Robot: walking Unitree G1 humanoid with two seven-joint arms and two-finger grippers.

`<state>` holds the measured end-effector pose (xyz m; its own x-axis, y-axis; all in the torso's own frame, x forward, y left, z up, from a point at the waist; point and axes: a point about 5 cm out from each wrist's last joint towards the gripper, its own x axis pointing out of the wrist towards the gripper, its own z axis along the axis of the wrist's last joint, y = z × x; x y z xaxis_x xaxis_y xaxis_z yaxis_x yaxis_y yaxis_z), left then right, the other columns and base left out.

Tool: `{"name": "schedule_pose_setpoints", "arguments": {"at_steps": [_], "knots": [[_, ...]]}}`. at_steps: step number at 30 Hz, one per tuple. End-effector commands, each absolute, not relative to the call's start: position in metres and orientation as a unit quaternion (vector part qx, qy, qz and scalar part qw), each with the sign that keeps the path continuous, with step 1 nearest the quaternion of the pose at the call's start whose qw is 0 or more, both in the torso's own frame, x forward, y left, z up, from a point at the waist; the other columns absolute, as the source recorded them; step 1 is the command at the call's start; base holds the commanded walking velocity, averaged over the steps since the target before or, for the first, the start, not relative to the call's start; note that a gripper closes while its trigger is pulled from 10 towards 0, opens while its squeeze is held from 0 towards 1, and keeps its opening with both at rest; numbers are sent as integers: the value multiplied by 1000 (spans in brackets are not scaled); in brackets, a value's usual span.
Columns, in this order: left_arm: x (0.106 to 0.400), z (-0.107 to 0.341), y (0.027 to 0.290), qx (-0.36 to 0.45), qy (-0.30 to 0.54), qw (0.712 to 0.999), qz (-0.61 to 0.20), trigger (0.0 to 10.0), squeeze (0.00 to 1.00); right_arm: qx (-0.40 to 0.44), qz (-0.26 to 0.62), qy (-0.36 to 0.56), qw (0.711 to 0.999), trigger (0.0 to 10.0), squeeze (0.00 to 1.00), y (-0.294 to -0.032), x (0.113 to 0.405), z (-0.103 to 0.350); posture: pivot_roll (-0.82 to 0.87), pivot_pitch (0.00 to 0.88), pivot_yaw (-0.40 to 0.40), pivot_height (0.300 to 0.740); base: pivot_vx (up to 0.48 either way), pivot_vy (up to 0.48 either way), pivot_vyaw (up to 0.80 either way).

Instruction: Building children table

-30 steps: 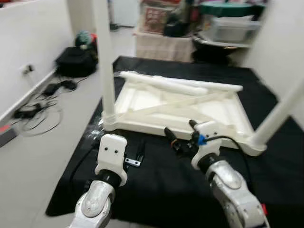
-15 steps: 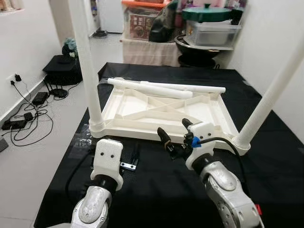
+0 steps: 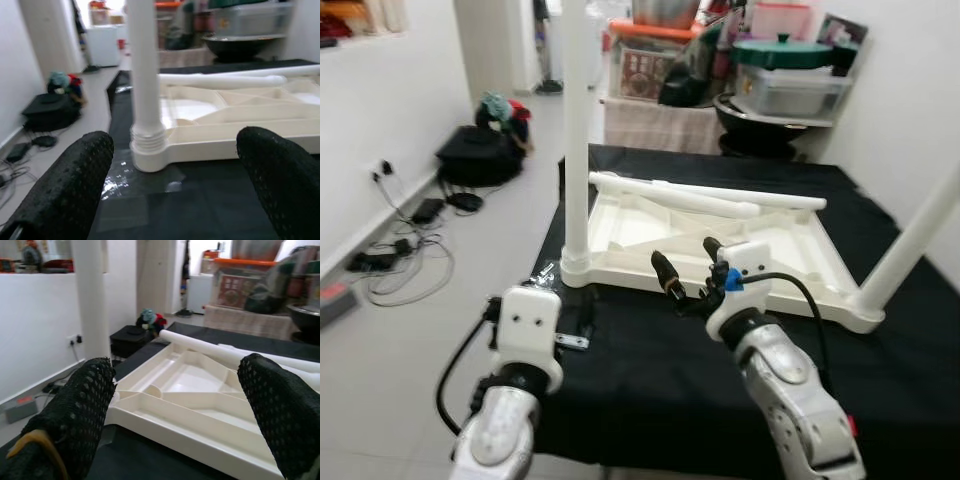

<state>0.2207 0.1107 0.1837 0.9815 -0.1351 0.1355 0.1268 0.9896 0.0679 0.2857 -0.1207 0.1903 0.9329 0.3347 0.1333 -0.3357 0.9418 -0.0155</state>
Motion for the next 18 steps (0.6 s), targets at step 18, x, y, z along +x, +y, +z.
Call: {"name": "schedule_pose_setpoints", "arguments": {"at_steps": [18], "knots": [[221, 190, 110, 35, -76, 995, -53, 10000, 0, -3, 175, -42, 984, 10000, 0, -124, 285, 184, 49, 80, -106, 740, 0, 160, 0]]}}
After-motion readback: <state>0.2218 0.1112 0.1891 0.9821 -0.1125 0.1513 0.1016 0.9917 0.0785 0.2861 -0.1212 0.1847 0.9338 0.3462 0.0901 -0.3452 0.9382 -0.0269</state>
